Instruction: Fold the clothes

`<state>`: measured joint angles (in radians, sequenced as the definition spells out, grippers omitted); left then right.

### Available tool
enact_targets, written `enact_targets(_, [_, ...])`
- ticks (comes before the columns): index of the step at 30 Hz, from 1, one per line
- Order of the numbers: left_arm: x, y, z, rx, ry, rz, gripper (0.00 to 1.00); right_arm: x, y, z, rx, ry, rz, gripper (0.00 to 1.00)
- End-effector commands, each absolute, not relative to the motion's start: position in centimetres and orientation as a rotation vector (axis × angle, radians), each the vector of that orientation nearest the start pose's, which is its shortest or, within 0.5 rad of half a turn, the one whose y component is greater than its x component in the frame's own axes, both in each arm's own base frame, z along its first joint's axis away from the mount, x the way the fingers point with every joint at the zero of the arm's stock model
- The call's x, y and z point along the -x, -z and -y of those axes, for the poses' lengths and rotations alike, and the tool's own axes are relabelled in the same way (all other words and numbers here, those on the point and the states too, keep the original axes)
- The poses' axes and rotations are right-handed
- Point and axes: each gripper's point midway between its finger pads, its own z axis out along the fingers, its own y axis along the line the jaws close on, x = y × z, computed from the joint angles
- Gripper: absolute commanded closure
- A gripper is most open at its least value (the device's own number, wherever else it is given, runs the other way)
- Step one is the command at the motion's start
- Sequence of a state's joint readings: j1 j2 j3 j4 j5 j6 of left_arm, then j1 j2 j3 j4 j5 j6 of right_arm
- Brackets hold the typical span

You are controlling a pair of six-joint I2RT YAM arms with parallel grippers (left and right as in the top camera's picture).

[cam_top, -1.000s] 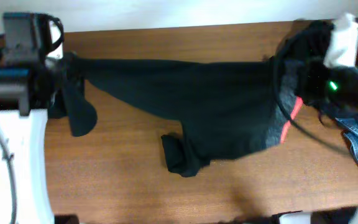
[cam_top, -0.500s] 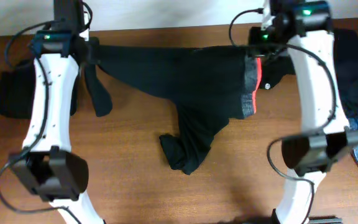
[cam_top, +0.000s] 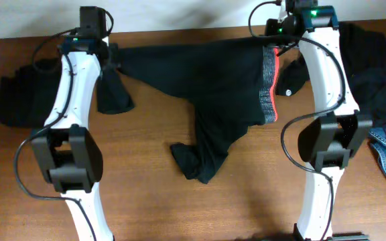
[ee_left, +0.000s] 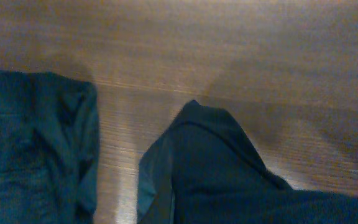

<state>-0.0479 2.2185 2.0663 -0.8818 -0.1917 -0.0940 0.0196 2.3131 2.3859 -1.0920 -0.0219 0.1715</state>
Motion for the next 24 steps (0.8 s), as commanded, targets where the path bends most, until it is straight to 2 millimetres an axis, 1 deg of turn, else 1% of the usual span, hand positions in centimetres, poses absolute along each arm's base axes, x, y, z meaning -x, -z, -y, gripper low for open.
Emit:
enact_targets(1, [-56.3,-11.7,-0.2,0.136,-0.202,-2.600,0.82,-57.8,-14.8,-0.5,-0.199,-0.045,-2.606,0.96])
enact_targets(2, [-56.4,-11.4,-0.2,0.136,-0.202,-2.602,0.67,-58.2,-14.1,-0.5,-0.189,-0.042,-2.609,0.96])
enact_targets(3, [-56.4,-11.2,-0.2,0.136,-0.202,-2.603,0.56,-58.4,-13.7,-0.5,-0.178,-0.040,-2.608,0.96])
enact_targets(4, [-56.5,-11.1,-0.2,0.136,-0.203,-2.603,0.44,-58.7,-13.1,-0.5,-0.164,-0.036,-2.608,0.83])
enact_targets(5, [-56.5,-11.1,-0.2,0.136,-0.203,-2.601,0.37,-58.9,-12.9,-0.5,-0.160,-0.034,-2.606,0.63])
enact_targets(6, [-56.6,-11.2,-0.2,0.136,-0.202,-2.599,0.29,-59.2,-12.6,-0.5,-0.159,-0.035,-2.602,0.36])
enact_targets(7, [-56.6,-11.2,-0.2,0.136,-0.201,-2.599,0.27,-59.2,-12.5,-0.5,-0.159,-0.035,-2.601,0.27])
enact_targets(8, [-56.5,-11.1,-0.2,0.136,-0.202,-2.600,0.26,-59.3,-12.5,-0.5,-0.159,-0.035,-2.599,0.14])
enact_targets(9, [-56.5,-11.1,-0.1,0.135,-0.201,-2.603,0.26,-59.3,-12.6,-0.5,-0.159,-0.036,-2.598,0.04])
enact_targets(10, [-56.4,-11.1,-0.1,0.134,-0.201,-2.606,0.26,-59.3,-12.6,-0.5,-0.159,-0.036,-2.597,0.00])
enact_targets(14, [-55.5,-10.6,1.0,0.103,-0.204,-2.649,0.25,-58.7,-12.5,-0.4,-0.161,-0.033,-2.623,0.01])
enact_targets(16, [-54.5,-10.1,1.6,0.083,-0.209,-2.690,0.25,-58.2,-12.8,-0.4,-0.163,-0.032,-2.635,0.01])
enact_targets(17, [-53.2,-9.6,2.1,0.057,-0.220,-2.750,0.25,-57.7,-13.7,-0.4,-0.164,-0.032,-2.634,0.01])
enact_targets(21, [-50.9,-8.8,2.6,0.026,-0.240,-2.844,0.24,-56.9,-16.3,-0.3,-0.164,-0.044,-2.614,0.01])
enact_targets(24, [-49.6,-8.5,2.5,0.015,-0.258,-2.898,0.24,-56.2,-16.8,-0.7,-0.126,-0.072,-2.630,0.01])
